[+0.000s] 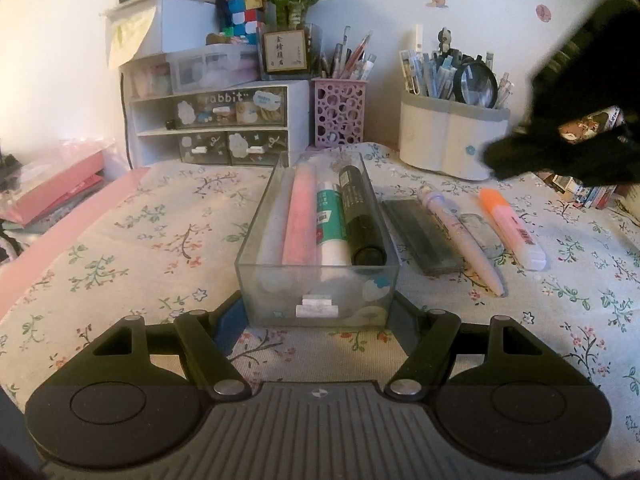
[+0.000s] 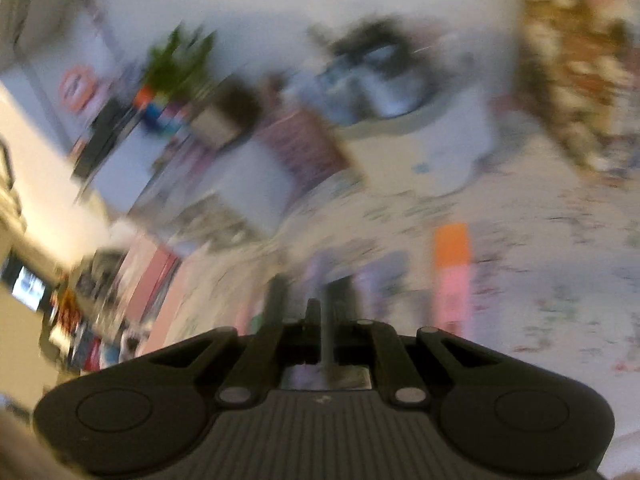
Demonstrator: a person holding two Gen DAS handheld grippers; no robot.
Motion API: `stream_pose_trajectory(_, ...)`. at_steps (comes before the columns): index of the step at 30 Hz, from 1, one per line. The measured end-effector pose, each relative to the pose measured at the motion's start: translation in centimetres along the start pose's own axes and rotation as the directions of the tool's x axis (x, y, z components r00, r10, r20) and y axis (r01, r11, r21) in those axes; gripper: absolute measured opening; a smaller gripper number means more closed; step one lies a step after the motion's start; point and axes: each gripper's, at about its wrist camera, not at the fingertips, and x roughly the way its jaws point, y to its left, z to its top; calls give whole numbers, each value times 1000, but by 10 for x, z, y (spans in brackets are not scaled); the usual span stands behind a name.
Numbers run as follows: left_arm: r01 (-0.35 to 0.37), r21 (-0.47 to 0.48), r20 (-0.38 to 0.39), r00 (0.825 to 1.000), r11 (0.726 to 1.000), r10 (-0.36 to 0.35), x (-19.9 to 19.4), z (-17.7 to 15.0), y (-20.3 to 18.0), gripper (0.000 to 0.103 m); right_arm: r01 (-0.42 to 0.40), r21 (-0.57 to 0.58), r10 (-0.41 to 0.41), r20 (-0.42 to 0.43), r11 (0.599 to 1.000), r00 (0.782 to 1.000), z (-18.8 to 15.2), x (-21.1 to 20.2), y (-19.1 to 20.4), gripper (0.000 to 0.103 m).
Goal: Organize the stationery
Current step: 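Carry the pink highlighter into the clear box and release it, then grasp the orange highlighter with the right tool and lift it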
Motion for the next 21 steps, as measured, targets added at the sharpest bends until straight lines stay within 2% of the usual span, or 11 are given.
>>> stream_pose_trajectory(4,5,-6,-10,1000,1000,-5,2,3,1,72,113,-11,-113,35,994,993,-1,-8,-17,14)
stream_pose_trajectory(9,0,-6,-6,1000,1000,0,1,1,0,72,120,40,-121,28,992,992,-14,-10,-36,17)
stream_pose_trajectory(12,-3,-10,-28,1000,1000,2,5,7,1,74,148,-10,-147,30,989,989,-14,-11,-33,17)
stream_pose_trajectory(16,-3,-15,-46,999,1000,3,9,12,1,72,150,0,-150,40,989,988,-12,-14,-38,17)
stream_pose_trajectory(21,-4,-8,-29,1000,1000,4,11,10,0,72,205,-43,-204,20,978,979,-6,-3,-36,18)
